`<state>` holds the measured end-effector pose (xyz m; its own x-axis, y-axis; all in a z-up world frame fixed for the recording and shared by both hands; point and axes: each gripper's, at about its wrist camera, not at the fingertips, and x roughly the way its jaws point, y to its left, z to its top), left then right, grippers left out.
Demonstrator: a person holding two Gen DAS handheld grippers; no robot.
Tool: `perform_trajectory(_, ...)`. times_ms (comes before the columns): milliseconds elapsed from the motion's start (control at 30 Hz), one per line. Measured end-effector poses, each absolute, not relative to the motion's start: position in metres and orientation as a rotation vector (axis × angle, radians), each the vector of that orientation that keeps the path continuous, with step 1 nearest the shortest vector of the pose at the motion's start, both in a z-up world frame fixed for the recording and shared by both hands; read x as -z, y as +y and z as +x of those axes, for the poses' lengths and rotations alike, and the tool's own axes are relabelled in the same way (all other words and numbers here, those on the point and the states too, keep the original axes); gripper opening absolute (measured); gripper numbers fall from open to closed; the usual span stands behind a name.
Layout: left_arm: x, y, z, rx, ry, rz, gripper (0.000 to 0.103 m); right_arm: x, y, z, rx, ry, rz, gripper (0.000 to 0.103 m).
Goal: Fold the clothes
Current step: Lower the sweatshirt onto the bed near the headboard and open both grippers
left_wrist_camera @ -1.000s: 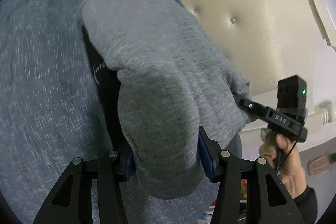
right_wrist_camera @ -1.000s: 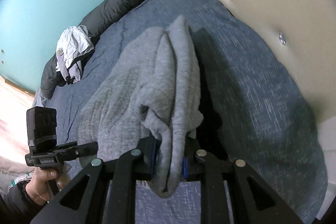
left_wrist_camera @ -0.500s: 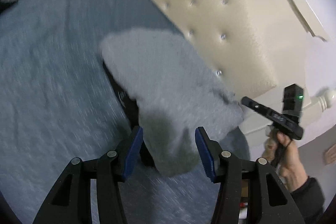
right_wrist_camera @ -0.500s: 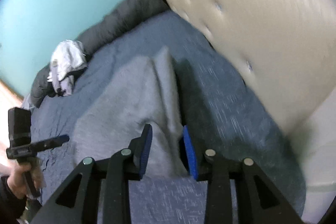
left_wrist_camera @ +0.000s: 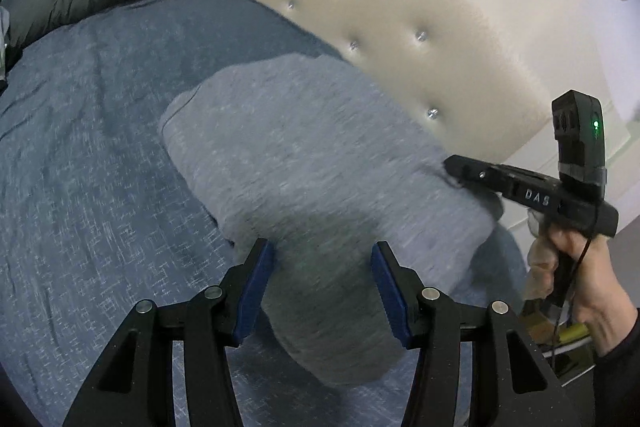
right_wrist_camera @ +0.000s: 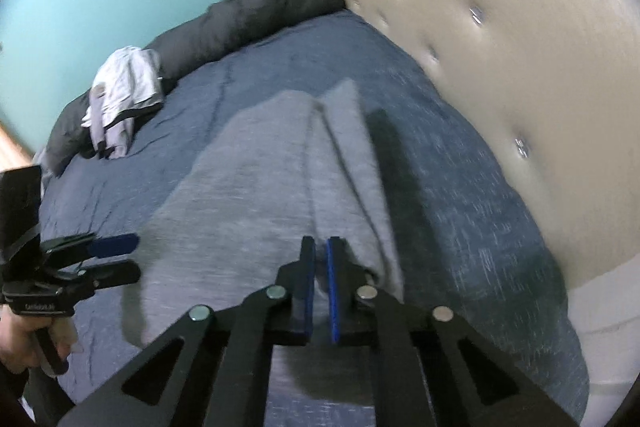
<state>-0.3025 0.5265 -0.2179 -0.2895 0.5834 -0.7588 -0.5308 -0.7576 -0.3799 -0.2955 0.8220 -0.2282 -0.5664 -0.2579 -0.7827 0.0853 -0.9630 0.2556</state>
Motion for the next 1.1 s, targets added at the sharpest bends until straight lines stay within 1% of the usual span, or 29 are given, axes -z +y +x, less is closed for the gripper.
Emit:
perform_trajectory(200,0.236,0.529,-0.299,-2.078,-0.080,-1.263,0.056,0.253,0.827,-0.295,2.615,-0.325,1.371,0.000)
perform_trajectory(367,0.234,0.533,-0.298,-2.076,-0.054,-1.260,0.056,0.258,0.835,-0.295,2.635,-0.392,1.356,0.000)
perform_trajectory(600,0.208,0.527,-0.291,-2.094,-0.029,-1.188,0.056,0.222,0.821,-0.280,2.690,-0.329,1.213,0.000)
perform_trajectory(667,0.203,0.528,-0.289,-2.092,-0.016,-1.180,0.056,0.218,0.814,-0.274,2.671,-0.312,1.194,0.000)
perform_trajectory(800,0.207,0.533,-0.283,-2.086,0.022,-1.183,0.056,0.229,0.808,-0.268,2.667,-0.257,1.240,0.000)
perform_trajectory(1000,0.219,0.535,-0.282,-2.097,0.036,-1.197,0.055,0.258,0.817,-0.262,2.681,-0.355,1.287,0.000)
perform_trajectory(1100,0.220,0.538,-0.280,-2.103,0.069,-1.192,0.055,0.263,0.823,-0.259,2.679,-0.453,1.279,0.000)
